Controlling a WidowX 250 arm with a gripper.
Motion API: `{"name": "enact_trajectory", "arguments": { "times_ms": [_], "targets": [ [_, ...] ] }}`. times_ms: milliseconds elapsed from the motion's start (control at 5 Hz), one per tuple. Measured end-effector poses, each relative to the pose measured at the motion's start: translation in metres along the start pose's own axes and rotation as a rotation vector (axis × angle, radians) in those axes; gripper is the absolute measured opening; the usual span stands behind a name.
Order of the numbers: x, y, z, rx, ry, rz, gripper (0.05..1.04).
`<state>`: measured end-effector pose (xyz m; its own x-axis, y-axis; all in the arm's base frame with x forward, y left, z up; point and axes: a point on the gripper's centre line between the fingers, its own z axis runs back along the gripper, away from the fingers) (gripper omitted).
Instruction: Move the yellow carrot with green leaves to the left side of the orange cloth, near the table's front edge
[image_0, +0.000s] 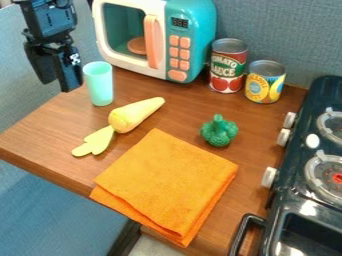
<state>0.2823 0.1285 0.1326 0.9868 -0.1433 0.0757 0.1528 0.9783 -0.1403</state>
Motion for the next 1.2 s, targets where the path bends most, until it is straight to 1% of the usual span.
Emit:
{"name": "enact_trajectory", "arguments": {
  "times_ms": [200,400,600,800,1000,1200],
  "targets": [
    [-0.002,0.001,-0.009,-0.019,0.025,0.008,1.005],
    [0.001,0.002,-0.009,-0.020,0.015,0.091,1.005],
    [0.020,0.001,-0.012,0.066,-0.042,0.120,1.005],
    [0.042,-0.022,-0.022,0.167,-0.051,0.061,1.005],
    [0.061,-0.039,-0.033,0.197,-0.077,0.035,1.005],
    [0.077,-0.038,-0.052,0.159,-0.059,0.044,1.005]
  ]
}}
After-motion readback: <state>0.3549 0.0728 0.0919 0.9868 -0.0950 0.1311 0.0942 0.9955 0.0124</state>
